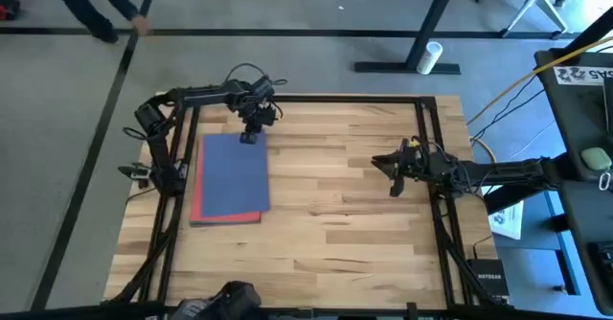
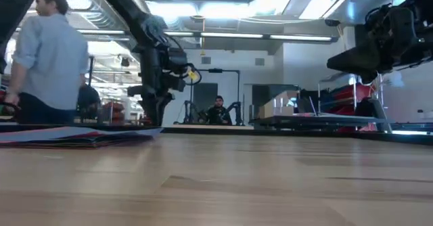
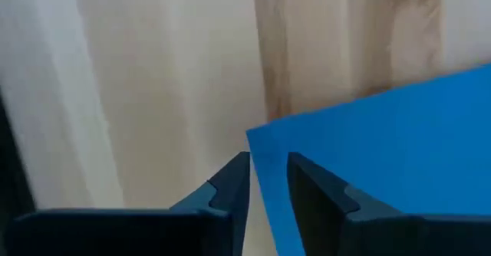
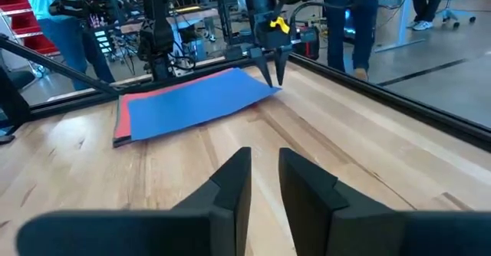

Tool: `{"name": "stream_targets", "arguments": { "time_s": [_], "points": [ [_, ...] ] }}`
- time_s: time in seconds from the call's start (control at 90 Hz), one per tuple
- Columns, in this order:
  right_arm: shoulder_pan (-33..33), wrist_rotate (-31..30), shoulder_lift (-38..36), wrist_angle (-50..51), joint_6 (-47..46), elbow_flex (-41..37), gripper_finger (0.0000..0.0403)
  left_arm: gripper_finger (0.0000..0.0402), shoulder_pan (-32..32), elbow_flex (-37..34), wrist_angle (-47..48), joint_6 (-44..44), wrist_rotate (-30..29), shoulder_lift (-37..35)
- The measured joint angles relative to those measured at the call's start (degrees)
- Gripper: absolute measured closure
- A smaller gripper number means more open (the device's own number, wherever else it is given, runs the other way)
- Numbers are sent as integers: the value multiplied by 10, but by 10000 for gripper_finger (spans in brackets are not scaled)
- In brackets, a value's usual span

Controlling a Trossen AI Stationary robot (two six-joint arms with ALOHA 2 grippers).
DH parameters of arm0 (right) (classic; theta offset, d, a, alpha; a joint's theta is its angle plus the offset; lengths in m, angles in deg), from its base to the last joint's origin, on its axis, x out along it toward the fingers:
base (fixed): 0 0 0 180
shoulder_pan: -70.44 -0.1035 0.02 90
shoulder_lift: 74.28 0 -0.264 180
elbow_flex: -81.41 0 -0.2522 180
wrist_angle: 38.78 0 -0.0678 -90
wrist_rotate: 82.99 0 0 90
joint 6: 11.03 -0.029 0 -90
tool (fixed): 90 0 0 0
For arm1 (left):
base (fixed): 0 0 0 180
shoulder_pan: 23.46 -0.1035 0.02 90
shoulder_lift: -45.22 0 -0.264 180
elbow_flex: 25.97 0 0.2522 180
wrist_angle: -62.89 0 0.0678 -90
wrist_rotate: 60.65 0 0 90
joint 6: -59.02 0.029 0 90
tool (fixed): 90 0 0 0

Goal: Organize paper
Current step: Move the blue paper to the top right of the table

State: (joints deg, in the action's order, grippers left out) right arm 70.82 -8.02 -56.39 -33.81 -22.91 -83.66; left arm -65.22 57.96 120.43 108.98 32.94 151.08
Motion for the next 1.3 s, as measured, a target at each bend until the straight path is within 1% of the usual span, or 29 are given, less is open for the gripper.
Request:
{"name": "stream_targets", "arguments": {
  "time_s": [0.233,0.333,0.378,0.633,0.722,0.811,0.967,1.033,1.156,1.3],
  "points": [
    [0,-5,0,4,0,0,345,326,-14,0,-4,-5,8,5],
    [0,-5,0,7,-3,0,345,326,-15,0,-4,-8,44,7],
    [0,-5,0,11,-5,0,345,326,-15,0,-4,-9,51,7],
    [0,-6,0,22,-14,0,345,326,-15,0,-11,-18,48,31],
    [0,-6,0,22,-14,0,345,326,-13,0,-12,-19,31,31],
    [0,-6,0,23,-14,0,345,326,-13,12,-1,-25,18,31],
    [0,-10,0,26,-14,0,345,326,-14,33,21,-25,16,29],
    [0,-11,0,28,-14,0,345,326,-13,34,21,-28,21,29],
    [0,-11,0,30,-14,0,345,326,-13,34,26,-54,51,33],
    [0,-10,0,30,-13,0,345,326,-10,34,23,-58,54,34]
  ]
}}
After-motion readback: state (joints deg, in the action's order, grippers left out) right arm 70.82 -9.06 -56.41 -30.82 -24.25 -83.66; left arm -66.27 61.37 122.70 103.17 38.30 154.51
